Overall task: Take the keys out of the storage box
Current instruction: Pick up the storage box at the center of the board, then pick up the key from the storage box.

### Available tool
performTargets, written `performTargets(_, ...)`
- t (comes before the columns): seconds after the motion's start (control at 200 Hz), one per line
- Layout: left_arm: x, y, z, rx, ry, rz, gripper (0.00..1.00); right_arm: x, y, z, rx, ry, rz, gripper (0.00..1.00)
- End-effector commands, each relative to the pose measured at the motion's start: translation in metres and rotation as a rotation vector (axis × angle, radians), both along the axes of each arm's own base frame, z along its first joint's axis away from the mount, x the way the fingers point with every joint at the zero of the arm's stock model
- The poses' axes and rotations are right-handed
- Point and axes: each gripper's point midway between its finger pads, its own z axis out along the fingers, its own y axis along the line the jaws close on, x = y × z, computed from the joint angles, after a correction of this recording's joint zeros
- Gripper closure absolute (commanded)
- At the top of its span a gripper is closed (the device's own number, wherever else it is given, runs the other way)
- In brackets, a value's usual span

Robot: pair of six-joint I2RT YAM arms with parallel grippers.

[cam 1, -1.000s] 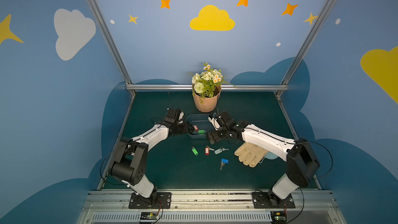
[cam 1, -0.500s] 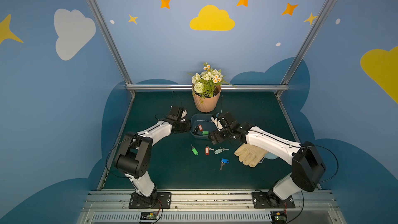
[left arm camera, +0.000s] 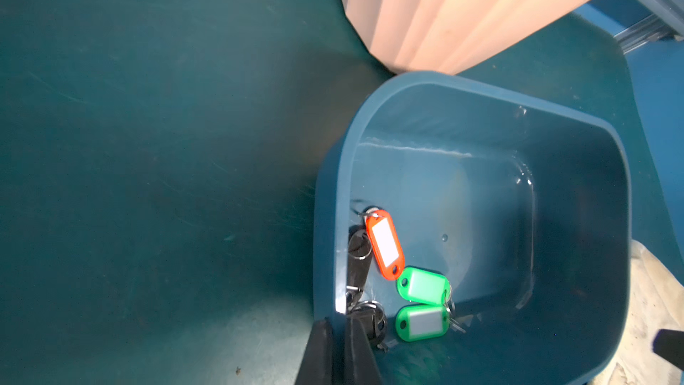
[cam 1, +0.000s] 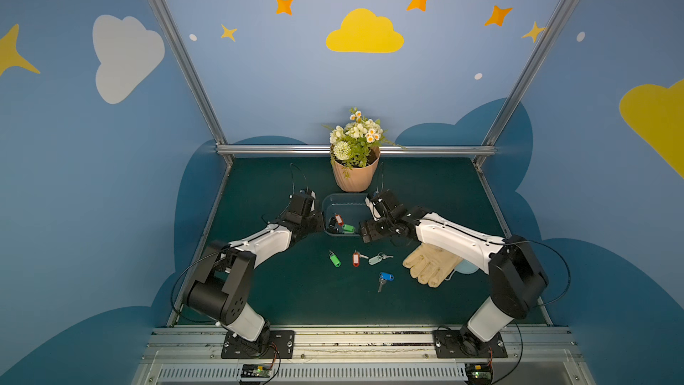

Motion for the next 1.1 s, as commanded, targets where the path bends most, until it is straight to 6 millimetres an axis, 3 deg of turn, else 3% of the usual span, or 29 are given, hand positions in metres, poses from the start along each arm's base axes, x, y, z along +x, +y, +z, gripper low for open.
performTargets(0.0,0.009,0.006,0.01,0.021,-0.082,0.039,0.97,0.012,0.028,0.005,0.067,-0.007,-0.007,0.15)
performTargets(0.255,0.005,0.004,0.003,0.025,-0.066,0.018,0.97,0.041,0.083,-0.014,0.006,-0.043,0.07,0.26)
performTargets(0.421,0.004,0.003,0.001,0.027,-0.06,0.012,0.97,0.056,0.104,-0.028,-0.031,-0.058,0.115,0.32)
performTargets(0.696,0.005,0.001,0.0,0.022,-0.045,0.0,0.97,0.078,0.116,-0.044,-0.097,-0.104,0.14,0.49)
performTargets(0.971,0.003,0.003,-0.001,0.029,-0.033,0.003,0.97,0.075,0.12,-0.061,-0.104,-0.071,0.164,0.6)
performTargets(1.096,0.003,0.002,-0.001,0.03,-0.03,0.001,0.97,0.073,0.12,-0.064,-0.107,-0.063,0.172,0.6)
